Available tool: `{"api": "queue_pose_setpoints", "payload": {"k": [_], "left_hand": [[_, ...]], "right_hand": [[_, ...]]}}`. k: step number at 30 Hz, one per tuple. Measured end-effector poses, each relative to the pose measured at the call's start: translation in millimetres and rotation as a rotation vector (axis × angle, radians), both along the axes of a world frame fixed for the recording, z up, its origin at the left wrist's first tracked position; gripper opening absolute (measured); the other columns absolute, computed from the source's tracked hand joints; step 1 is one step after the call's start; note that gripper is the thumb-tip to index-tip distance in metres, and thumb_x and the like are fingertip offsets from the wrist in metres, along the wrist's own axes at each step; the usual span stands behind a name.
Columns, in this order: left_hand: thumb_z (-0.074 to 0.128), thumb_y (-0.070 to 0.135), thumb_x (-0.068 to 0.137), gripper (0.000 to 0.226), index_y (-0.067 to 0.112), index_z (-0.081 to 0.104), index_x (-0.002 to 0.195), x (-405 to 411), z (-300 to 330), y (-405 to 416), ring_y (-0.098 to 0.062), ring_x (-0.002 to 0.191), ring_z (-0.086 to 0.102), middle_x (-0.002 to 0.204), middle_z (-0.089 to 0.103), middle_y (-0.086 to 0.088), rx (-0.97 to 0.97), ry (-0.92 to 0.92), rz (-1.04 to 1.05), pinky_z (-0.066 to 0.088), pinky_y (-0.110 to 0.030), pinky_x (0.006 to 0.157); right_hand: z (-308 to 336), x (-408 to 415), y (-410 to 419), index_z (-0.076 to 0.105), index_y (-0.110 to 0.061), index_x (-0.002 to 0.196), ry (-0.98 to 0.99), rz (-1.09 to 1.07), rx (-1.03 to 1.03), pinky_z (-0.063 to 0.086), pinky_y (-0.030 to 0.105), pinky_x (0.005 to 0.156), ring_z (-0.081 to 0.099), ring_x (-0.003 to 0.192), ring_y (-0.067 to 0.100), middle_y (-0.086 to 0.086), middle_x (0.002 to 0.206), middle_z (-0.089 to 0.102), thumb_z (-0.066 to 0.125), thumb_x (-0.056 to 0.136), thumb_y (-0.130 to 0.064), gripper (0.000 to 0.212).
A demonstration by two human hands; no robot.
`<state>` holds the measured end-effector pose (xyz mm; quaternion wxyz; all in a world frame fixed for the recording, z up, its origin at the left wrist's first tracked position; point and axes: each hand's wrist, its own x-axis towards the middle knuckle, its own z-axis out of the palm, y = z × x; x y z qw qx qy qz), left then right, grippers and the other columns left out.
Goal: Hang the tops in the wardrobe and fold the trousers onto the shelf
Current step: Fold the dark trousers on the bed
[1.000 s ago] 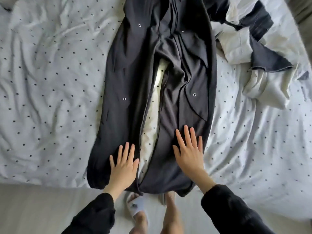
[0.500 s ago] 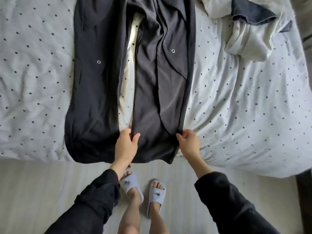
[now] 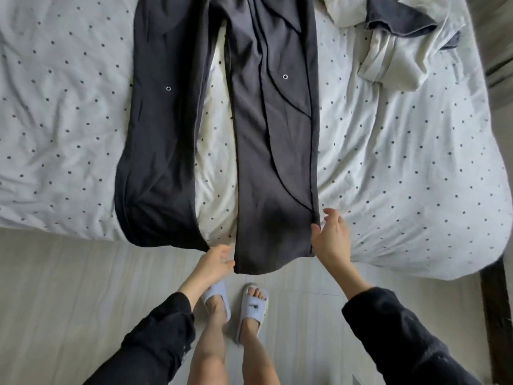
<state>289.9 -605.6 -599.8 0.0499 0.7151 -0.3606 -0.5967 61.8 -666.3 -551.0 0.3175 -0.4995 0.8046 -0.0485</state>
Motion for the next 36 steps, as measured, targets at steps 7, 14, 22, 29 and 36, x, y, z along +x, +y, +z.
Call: {"api": "queue_pose_setpoints", "payload": {"k": [7,14,22,29,36], "left_hand": [[0.048,0.002,0.094,0.036,0.005,0.048,0.13,95,9,-16,-0.026,0.117,0.05,0.131,0.047,-0.015,-0.404,-0.341,0.309,0.04,-0.03,0.093],[0.06,0.02,0.086,0.032,0.002,0.052,0.112,205,-32,-56,-0.028,0.101,0.055,0.11,0.057,-0.014,-0.506,-0.434,0.312,0.048,-0.043,0.088],[0.058,0.018,0.092,0.017,0.004,0.054,0.082,212,-64,2,-0.015,0.067,0.049,0.073,0.054,-0.003,-0.259,-0.216,0.312,0.035,-0.024,0.058],[0.054,0.015,0.093,0.012,0.006,0.058,0.099,200,-38,55,-0.023,0.09,0.058,0.097,0.063,-0.008,-0.185,-0.206,0.338,0.044,-0.029,0.069],[0.056,0.014,0.092,0.016,0.002,0.06,0.101,197,-36,72,-0.025,0.089,0.058,0.096,0.064,-0.008,-0.144,-0.251,0.288,0.048,-0.035,0.074]], "right_hand": [[-3,94,2,0.051,-0.012,0.126,-0.147,0.247,-0.082,0.045,0.037,0.088,0.054,0.107,0.024,0.006,0.122,0.056,0.04,0.099,-0.019,0.03],[-46,213,-16,0.049,-0.012,0.125,-0.344,0.281,0.087,0.046,0.035,0.085,0.058,0.106,0.026,0.006,0.116,0.062,0.043,0.098,-0.026,0.032],[-82,236,14,0.052,-0.013,0.082,-0.315,0.247,0.232,0.034,0.03,0.066,0.046,0.072,0.019,-0.004,0.068,0.047,0.053,0.094,-0.027,0.019],[-65,214,56,0.032,-0.015,0.064,-0.285,0.195,0.153,0.03,0.019,0.047,0.035,0.052,0.012,-0.002,0.057,0.037,0.049,0.096,-0.024,0.038],[-81,197,67,0.044,-0.011,0.132,-0.223,0.366,0.576,0.042,0.031,0.087,0.051,0.119,0.028,0.009,0.124,0.059,0.047,0.097,-0.028,0.039]]}}
